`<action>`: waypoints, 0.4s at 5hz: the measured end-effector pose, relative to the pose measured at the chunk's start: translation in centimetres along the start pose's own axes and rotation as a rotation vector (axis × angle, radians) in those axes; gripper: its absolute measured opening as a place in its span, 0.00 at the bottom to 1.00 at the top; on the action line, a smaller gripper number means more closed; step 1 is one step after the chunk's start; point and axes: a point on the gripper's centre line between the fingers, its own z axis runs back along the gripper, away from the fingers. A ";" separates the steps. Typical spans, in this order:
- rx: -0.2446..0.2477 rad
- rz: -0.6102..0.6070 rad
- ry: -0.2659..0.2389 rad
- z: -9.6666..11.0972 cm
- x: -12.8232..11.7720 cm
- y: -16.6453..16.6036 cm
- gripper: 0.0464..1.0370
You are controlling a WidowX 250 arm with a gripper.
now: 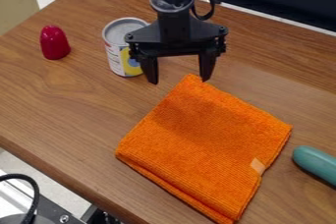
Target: Move the orange cloth to the center bottom of the table.
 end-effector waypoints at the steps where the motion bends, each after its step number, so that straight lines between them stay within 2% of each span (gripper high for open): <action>1: 0.016 -0.001 0.024 -0.5 -0.5 0.3 0.96; 2: 0.049 -0.013 0.054 -0.5 -1.1 0.6 0.96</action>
